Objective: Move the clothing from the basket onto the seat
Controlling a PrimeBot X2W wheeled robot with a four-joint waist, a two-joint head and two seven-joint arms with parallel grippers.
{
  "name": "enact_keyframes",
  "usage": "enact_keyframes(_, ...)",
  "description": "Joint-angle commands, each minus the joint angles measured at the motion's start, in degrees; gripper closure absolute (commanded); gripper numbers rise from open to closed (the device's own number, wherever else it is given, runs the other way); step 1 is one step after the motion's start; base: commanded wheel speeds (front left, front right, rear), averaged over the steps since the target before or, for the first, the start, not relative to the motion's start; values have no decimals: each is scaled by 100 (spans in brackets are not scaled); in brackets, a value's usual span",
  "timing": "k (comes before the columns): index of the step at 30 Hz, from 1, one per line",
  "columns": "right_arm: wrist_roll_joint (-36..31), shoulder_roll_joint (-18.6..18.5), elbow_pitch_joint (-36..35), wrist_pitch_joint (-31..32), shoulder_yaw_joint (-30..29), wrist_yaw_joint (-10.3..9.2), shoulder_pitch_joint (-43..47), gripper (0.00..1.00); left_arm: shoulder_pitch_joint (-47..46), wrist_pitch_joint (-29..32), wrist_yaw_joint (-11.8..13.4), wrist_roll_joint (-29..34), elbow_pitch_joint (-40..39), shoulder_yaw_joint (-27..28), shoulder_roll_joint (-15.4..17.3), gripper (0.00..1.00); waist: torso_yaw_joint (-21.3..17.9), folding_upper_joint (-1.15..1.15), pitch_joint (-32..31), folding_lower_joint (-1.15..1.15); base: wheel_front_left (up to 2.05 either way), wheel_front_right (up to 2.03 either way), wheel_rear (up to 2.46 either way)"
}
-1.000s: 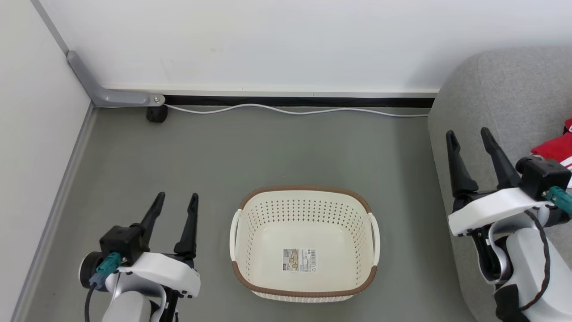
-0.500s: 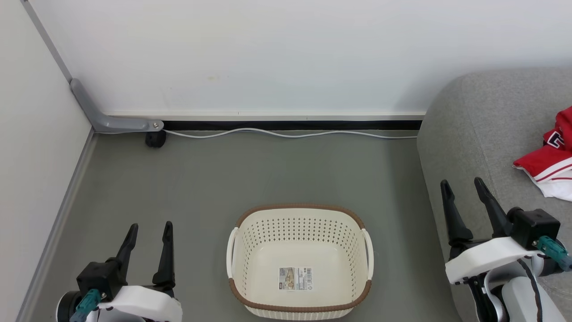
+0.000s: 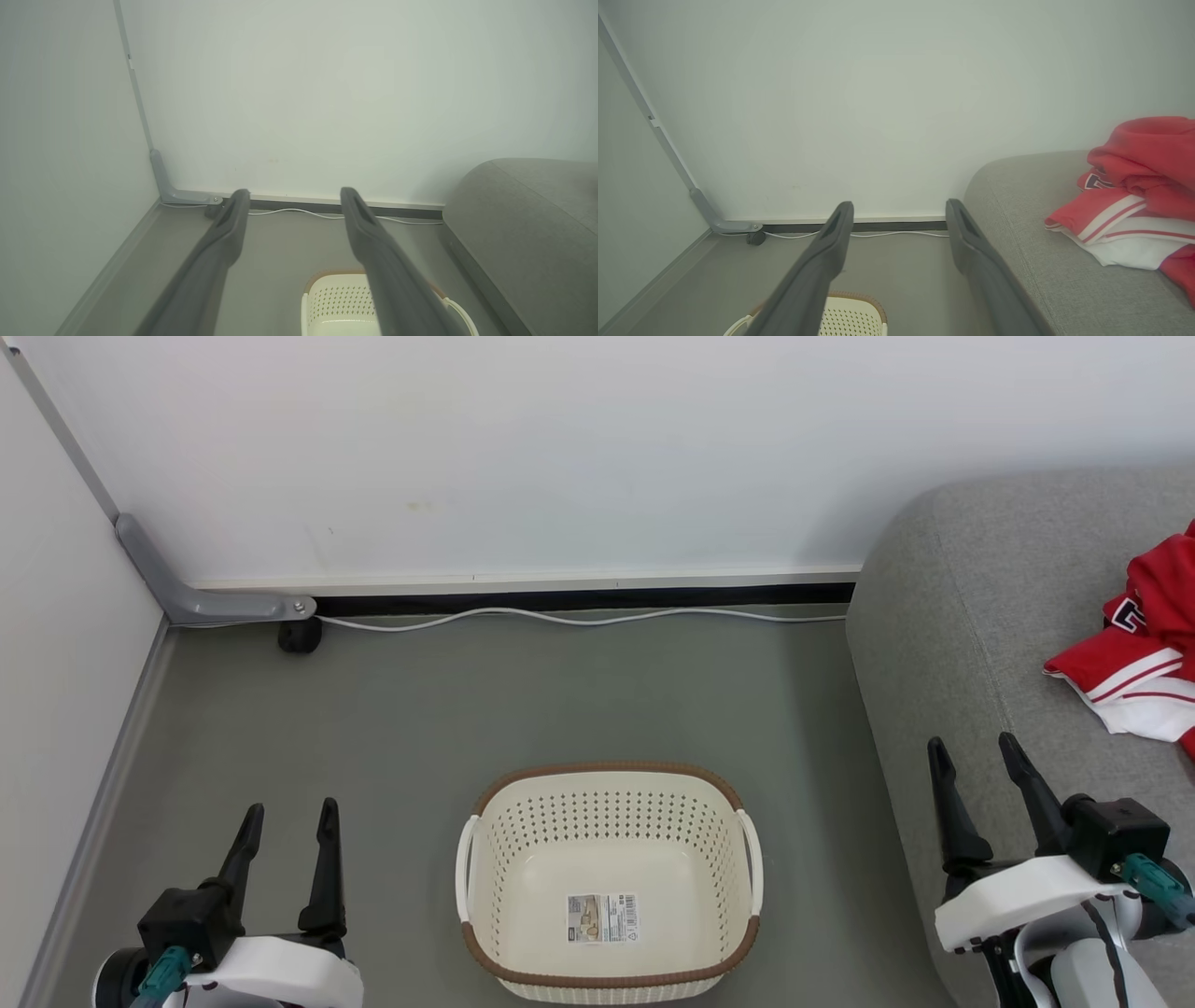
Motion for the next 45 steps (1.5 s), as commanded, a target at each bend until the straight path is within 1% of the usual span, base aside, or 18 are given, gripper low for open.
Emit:
enact_keyframes(1,-24,-15,-116,-59,94,8,-88,0,-192,-36,-48,63,-166,194,51,0,-11,0,9,0,0,0,0)
enact_keyframes(9,-42,31,-75,-59,38,8,-110,0,-196,-36,-118,135,-123,178,48,0,-33,0,31,0,0,0,0)
enact_keyframes(21,-12,66,-52,-59,2,8,-68,0,-232,-36,-199,39,-66,75,47,0,-37,0,35,0,0,0,0)
enact_keyframes(23,-21,64,-59,-59,3,8,-74,0,-234,-36,-216,-70,-26,40,47,0,-43,0,45,0,0,0,0)
enact_keyframes(24,-5,106,79,0,-121,0,1,100,-11,0,-203,-79,111,-117,-5,100,-42,0,47,0,0,0,0)
enact_keyframes(28,24,190,315,35,-116,0,167,100,104,17,-201,-107,380,-121,-87,100,-42,0,47,0,0,0,0)
enact_keyframes(30,146,192,305,75,-139,0,164,100,77,68,-203,-229,390,-93,-85,100,-41,0,43,1,0,0,0)
enact_keyframes(34,399,194,262,144,-170,0,181,100,65,143,-206,-494,366,-75,-81,100,-37,0,25,13,0,0,0)
enact_keyframes(39,651,197,223,207,-195,1,198,100,62,200,-209,-758,335,-73,-77,100,-34,0,26,2,0,0,0)
enact_keyframes(45,1026,201,167,301,-235,1,211,100,44,288,-213,-1149,291,-63,-70,100,-30,0,23,0,0,0,0)
